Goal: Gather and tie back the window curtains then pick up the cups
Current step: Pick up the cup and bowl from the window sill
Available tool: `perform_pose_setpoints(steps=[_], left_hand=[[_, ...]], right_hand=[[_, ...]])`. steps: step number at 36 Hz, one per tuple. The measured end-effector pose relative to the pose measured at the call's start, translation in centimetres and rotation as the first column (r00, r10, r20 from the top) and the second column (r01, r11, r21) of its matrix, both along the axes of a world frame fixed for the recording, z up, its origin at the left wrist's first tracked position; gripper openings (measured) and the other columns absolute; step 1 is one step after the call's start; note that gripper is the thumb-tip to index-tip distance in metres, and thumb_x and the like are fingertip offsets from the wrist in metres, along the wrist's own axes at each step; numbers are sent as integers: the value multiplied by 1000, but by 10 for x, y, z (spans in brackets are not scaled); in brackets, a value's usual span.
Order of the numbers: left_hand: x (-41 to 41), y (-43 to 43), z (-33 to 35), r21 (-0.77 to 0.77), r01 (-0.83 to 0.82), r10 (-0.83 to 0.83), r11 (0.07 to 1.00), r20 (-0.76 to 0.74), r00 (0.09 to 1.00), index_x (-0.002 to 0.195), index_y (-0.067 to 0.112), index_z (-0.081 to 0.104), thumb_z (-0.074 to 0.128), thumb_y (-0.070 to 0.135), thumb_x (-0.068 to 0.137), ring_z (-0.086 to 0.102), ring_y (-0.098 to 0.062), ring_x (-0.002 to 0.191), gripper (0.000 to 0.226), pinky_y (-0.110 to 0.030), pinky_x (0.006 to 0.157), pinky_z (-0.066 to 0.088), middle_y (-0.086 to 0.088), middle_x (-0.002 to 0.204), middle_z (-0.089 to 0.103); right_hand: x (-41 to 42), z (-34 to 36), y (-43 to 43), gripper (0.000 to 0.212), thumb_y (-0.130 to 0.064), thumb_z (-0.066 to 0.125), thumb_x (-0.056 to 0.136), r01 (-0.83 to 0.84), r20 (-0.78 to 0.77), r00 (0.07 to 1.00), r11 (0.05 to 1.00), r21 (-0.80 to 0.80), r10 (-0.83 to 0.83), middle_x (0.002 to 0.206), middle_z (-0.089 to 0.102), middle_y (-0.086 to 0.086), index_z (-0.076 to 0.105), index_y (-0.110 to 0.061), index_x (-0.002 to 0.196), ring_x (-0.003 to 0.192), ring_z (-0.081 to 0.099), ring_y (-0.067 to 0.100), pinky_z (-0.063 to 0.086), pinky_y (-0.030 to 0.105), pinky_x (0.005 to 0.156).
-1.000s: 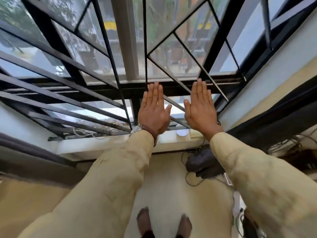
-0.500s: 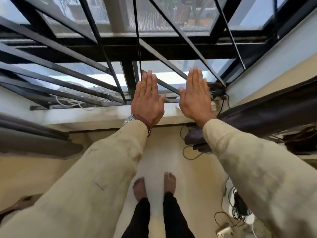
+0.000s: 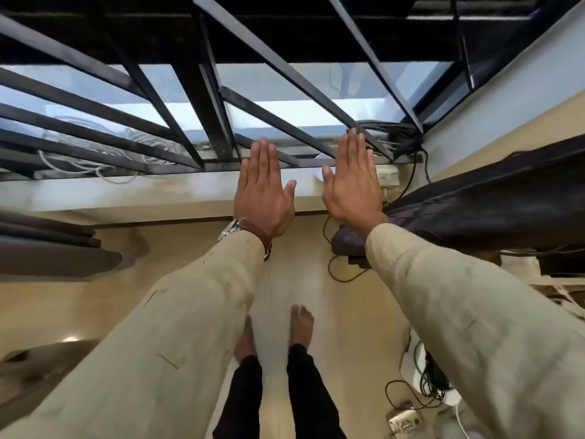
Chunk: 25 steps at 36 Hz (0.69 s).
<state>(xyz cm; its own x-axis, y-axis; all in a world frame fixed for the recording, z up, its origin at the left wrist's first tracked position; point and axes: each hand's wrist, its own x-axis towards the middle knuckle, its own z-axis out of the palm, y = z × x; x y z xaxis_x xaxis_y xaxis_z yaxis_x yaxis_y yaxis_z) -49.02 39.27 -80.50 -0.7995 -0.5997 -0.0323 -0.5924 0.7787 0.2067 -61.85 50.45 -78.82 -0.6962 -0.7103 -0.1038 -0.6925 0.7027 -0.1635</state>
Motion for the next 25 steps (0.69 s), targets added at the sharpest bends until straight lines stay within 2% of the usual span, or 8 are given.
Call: perform_pose_setpoints(steps=[8,21,25], left_hand=[[-2,6,-56,40,-37,35,999,45,998,152,3,1,15,43,97,-6,-24,149,70,-38,121,-2,-13,161,-4],[-13,6,-128,161,-163,139,973,154,978,152,4,-3,21,41,100,-8,-23,149,68,-37,120,-5,-12,161,-7],[-23,6,-144,240,-269,225,933,196,954,152,2,-3,20,42,100,-8,-24,149,69,-38,121,-3,-13,161,-7]], right_hand=[[-12,-58,0,68,-39,23,105,8,5,1000,999,41,-8,166,-6,15,-2,-2,156,153,-7,26,-3,41,125],[-23,-136,0,69,-39,23,104,79,112,990,992,101,-91,166,-7,14,-3,-3,156,153,-8,24,-5,40,124],[-29,-152,-2,69,-40,23,104,105,146,982,989,109,-120,166,-7,14,-4,-3,156,153,-9,24,-8,38,124]])
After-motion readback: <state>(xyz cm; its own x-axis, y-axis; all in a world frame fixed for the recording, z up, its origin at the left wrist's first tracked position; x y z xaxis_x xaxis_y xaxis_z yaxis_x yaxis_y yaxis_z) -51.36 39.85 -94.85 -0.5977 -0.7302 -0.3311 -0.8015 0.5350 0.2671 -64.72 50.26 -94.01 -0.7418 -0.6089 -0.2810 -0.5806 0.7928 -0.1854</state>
